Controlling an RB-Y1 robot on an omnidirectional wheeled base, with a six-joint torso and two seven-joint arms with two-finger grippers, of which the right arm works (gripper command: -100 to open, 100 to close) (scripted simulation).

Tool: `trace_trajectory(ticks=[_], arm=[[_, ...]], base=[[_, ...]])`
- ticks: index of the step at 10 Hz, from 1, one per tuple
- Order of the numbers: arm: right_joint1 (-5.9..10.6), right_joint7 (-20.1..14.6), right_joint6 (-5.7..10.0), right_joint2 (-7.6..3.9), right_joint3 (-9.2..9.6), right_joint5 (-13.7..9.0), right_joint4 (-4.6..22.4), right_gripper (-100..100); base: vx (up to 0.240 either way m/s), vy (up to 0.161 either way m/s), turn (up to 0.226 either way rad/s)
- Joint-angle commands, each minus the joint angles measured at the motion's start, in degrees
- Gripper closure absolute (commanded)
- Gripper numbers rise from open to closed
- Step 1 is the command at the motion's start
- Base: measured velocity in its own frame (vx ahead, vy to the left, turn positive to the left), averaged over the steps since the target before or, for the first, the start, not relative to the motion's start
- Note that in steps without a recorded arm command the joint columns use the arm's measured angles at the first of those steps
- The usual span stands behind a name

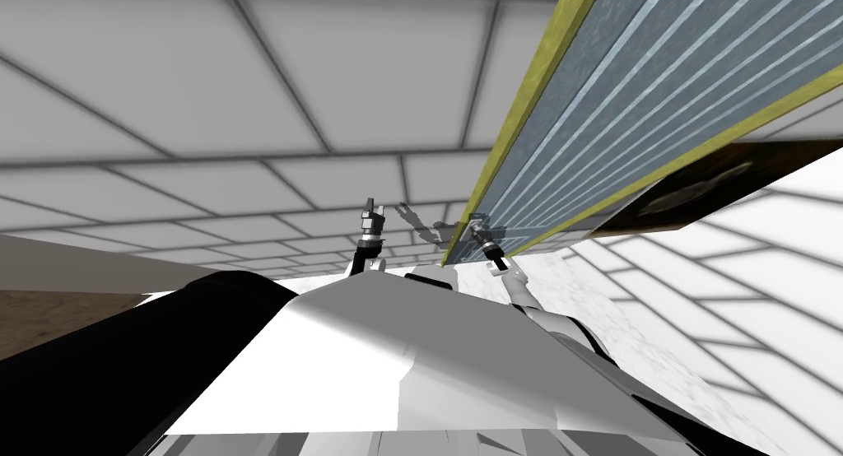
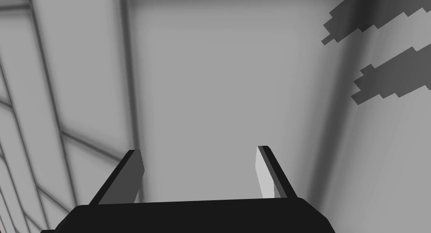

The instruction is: Pull the door open

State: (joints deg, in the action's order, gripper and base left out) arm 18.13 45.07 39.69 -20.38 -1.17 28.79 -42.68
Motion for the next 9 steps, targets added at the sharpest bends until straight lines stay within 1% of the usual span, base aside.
trace_trajectory(ticks=[1, 5, 6, 7, 9], arm=[[-0.03, -0.01, -0.01, -0.05, -0.04, -0.01, 0.03, 100], [-0.03, -0.01, -0.01, -0.05, -0.04, -0.01, 0.03, 100], [-0.04, -1.96, -0.20, 0.02, 0.05, -0.78, 0.30, 100], [0.00, -2.62, -0.23, 0.03, 0.04, -1.07, 0.35, 100], [0.15, -5.26, -0.37, 0.07, 0.04, -2.18, 0.55, 100]], base=[[-0.041, -0.006, -0.004], [-0.011, -0.003, 0.002], [-0.021, -0.052, 0.103], [-0.033, -0.086, 0.120], [-0.050, -0.075, 0.116]])
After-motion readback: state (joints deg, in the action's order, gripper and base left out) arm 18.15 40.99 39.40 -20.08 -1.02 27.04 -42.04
